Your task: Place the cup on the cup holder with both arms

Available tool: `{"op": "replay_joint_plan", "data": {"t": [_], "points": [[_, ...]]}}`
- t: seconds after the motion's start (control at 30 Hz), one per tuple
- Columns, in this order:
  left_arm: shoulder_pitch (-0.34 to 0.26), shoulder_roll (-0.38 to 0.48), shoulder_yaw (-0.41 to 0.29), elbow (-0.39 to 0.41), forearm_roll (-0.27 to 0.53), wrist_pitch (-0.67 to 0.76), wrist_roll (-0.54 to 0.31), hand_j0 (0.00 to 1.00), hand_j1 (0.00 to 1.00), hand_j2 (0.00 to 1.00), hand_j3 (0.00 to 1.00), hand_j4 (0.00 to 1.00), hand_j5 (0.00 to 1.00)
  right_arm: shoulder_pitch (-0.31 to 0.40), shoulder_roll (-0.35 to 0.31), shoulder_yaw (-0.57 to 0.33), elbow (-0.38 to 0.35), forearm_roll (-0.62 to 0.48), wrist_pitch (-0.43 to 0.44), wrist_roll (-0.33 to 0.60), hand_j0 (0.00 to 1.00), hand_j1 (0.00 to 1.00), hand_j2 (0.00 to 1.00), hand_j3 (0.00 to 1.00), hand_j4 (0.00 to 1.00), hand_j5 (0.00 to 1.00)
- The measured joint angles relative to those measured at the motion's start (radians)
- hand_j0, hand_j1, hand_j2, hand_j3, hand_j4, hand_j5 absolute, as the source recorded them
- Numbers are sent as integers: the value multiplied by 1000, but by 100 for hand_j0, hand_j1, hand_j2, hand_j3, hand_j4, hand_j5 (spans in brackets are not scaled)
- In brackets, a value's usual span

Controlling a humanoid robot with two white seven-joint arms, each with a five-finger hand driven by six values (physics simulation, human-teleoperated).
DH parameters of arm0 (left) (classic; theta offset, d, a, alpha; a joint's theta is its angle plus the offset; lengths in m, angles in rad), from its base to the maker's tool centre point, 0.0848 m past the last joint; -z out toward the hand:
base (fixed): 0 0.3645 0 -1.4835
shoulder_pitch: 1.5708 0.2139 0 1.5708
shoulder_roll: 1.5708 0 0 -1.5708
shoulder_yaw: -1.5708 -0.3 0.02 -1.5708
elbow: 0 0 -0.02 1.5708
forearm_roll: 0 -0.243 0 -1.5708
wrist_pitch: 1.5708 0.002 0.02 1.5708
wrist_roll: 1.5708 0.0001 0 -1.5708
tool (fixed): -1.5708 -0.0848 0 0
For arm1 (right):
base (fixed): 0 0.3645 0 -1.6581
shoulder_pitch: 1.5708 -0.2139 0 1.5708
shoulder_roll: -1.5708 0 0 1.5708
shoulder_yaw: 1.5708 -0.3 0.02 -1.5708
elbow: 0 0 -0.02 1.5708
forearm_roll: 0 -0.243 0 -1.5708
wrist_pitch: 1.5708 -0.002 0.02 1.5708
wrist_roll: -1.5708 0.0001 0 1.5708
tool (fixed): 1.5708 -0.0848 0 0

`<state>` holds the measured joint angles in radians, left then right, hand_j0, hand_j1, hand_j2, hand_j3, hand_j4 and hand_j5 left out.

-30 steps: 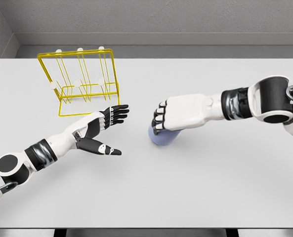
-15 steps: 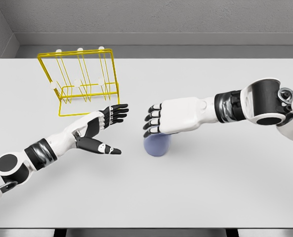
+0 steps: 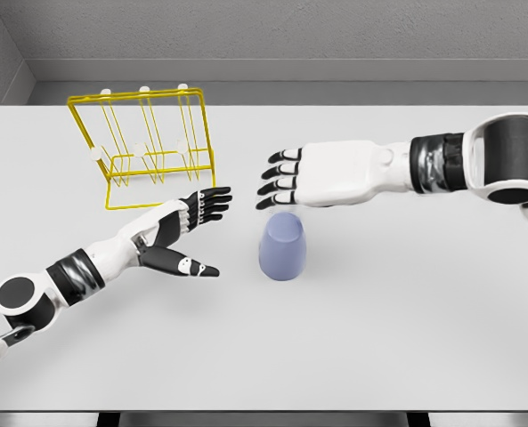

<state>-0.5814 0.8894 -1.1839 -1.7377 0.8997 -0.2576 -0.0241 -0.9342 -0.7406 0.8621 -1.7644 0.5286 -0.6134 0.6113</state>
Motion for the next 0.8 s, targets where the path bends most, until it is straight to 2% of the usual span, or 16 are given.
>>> {"op": "replay_joint_plan", "data": {"t": [0.07, 0.27, 0.33, 0.43, 0.5, 0.63, 0.8], "points": [[0, -7, 0, 5, 0, 0, 0, 100, 100, 100, 100, 100, 100, 24, -29, -62, 4, -44, 0, 0, 100, 100, 100, 100, 100, 100], [-3, -43, -1, 19, -3, 1, 1, 100, 100, 100, 100, 100, 100, 209, -143, -310, 67, -228, -1, 0, 100, 100, 100, 100, 100, 100], [-8, -54, -2, 23, -3, 6, 1, 100, 100, 100, 100, 100, 100, 306, -183, -377, 86, -306, 3, -1, 100, 100, 100, 100, 100, 100], [-18, -78, -3, 32, -3, 21, 1, 100, 100, 100, 100, 100, 100, 448, -203, -483, 98, -372, -2, 0, 100, 100, 100, 100, 100, 100], [-28, -94, -3, 38, -3, 34, 1, 100, 100, 100, 100, 100, 100, 492, -198, -545, 102, -417, -1, 0, 100, 100, 100, 100, 100, 100], [-38, -122, -3, 55, -3, 56, 2, 100, 100, 100, 100, 100, 100, 594, -133, -658, 107, -450, -1, 0, 100, 100, 100, 100, 100, 100], [-51, -155, -3, 91, -2, 65, 2, 100, 100, 100, 100, 100, 100, 606, -69, -744, 137, -460, -1, 0, 100, 100, 100, 100, 100, 100]]}}
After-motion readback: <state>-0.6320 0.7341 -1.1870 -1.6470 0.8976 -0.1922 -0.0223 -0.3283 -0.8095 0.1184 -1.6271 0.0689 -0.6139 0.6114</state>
